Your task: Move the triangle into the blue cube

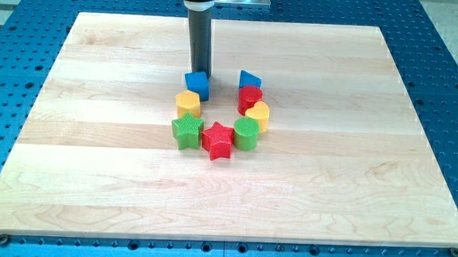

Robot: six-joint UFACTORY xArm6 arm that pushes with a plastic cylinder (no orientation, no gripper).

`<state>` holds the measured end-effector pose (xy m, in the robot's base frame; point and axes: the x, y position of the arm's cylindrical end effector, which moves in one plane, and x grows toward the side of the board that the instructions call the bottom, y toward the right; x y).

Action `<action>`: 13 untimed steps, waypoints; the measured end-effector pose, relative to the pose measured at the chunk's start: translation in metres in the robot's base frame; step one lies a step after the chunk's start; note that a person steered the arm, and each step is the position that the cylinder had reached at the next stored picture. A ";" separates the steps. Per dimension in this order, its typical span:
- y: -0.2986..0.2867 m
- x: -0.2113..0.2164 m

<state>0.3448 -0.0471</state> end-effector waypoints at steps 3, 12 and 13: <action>-0.005 -0.004; 0.041 0.084; 0.032 0.085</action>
<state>0.4297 -0.0147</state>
